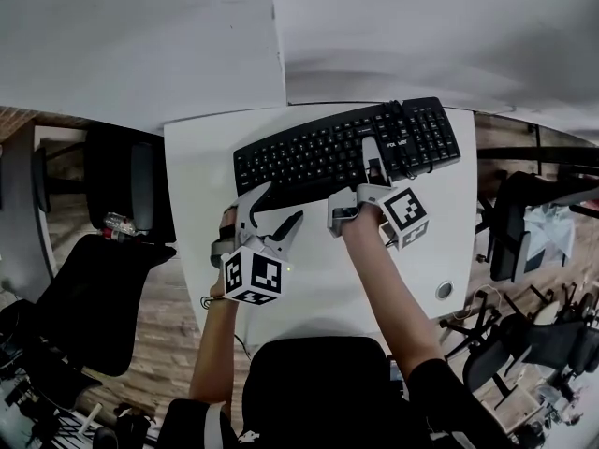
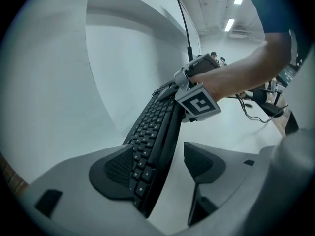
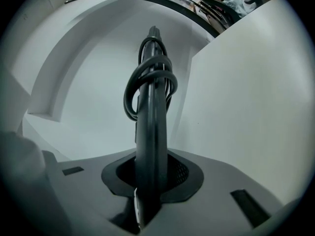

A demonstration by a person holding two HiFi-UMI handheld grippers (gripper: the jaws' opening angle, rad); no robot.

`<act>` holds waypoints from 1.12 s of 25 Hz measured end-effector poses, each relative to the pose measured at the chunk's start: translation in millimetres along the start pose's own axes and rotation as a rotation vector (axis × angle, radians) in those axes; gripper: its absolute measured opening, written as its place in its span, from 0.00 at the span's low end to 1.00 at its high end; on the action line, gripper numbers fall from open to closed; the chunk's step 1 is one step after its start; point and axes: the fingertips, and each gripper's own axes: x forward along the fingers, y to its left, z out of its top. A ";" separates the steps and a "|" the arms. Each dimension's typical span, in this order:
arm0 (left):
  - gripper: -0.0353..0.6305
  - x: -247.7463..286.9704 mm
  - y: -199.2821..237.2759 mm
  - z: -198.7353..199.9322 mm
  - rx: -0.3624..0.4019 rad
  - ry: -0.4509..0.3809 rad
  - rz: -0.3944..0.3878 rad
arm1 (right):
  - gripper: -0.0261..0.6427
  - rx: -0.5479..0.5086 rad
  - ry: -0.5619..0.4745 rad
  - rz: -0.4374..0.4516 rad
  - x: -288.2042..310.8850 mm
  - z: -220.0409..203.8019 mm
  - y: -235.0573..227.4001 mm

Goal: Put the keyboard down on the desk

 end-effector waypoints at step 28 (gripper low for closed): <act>0.53 52.0 12.6 -28.5 0.277 0.195 0.022 | 0.19 0.012 0.073 0.001 8.2 -12.9 -14.6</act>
